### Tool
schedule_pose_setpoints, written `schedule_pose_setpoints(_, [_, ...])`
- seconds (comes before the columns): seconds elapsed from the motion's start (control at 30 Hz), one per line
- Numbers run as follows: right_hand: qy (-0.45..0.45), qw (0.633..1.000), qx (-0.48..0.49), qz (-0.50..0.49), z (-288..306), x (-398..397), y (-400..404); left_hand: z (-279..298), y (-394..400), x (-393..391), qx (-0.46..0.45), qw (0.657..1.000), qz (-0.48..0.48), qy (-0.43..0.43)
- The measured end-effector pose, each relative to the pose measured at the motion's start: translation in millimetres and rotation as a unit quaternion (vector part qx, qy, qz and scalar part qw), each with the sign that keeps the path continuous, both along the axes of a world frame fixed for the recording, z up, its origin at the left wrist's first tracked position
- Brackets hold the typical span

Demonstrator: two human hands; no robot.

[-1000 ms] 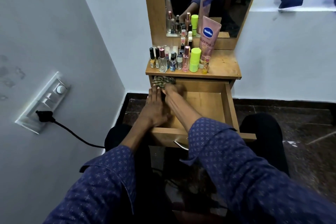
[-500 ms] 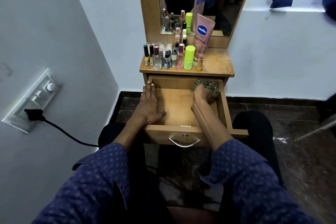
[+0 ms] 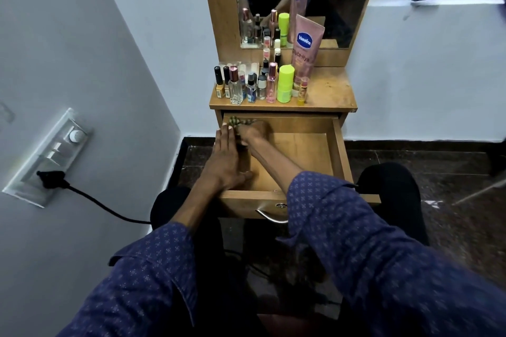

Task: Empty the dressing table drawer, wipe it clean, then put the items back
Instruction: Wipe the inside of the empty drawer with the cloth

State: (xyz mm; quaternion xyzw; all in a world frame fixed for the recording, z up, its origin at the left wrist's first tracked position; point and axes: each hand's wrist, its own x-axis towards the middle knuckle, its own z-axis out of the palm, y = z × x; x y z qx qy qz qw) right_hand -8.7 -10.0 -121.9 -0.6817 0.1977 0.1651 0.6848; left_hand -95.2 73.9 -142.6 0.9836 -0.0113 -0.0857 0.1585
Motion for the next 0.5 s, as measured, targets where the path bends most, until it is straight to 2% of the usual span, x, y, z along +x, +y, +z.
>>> schedule_pose_setpoints(0.1, [0.042, 0.994, 0.106, 0.0, 4.4, -1.4, -15.3, -0.5, 1.8, -0.4, -0.002, 1.0, -0.002, -0.007])
schedule_pose_setpoints(0.17, [0.061, 0.986, 0.146, -0.051, -0.2, 1.1, -32.4, -1.5, 1.6, -0.6, -0.002, 1.0, -0.003, -0.011])
schedule_pose_setpoints(0.23, [0.056, 0.982, 0.148, -0.107, -3.5, 1.2, -52.5, -2.5, 1.9, -1.1, -0.005, 1.0, 0.0, -0.007])
schedule_pose_setpoints(0.4, [-0.015, 0.963, 0.005, -0.271, -10.3, 7.9, -105.5, -1.7, 2.3, -0.9, -0.008, 1.0, 0.003, -0.008])
schedule_pose_setpoints(0.5, [-0.02, 0.952, -0.041, -0.302, -5.7, 9.5, -98.3, -1.2, 1.6, -1.1, -0.01, 1.0, 0.004, -0.005])
